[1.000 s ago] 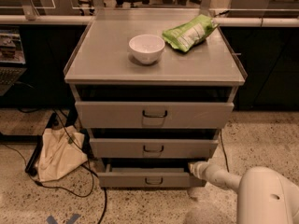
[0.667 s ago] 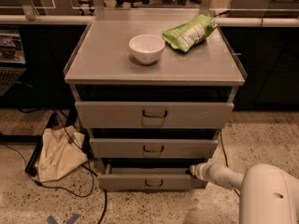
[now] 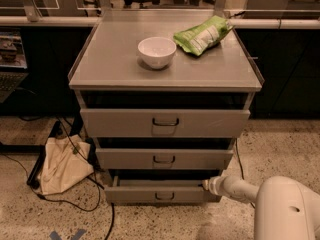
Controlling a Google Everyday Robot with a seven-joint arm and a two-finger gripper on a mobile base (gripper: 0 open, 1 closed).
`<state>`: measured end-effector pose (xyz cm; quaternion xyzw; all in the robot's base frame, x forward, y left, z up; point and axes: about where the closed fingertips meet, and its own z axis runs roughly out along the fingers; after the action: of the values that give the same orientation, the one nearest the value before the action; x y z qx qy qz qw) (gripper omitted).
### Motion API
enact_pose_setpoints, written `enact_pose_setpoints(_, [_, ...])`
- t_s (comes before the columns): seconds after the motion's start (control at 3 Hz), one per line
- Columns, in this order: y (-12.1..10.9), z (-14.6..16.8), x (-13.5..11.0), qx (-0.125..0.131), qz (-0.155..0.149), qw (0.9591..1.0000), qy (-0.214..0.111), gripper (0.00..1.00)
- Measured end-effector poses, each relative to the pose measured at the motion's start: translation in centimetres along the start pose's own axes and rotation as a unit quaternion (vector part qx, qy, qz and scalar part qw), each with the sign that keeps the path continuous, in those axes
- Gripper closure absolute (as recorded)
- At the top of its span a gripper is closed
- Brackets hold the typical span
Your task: Open bottom drawer
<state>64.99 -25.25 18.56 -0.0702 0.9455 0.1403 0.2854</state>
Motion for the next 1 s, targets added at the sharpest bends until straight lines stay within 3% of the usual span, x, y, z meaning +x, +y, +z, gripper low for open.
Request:
enact_pose_setpoints(0.67, [0.0,-0.2,1.1,-0.012,0.012,0.9998,0.013,1.00])
enact_pose_setpoints(1.0, [0.7,-2.7,4.5,-0.055,0.036,0.9974,0.031,1.00])
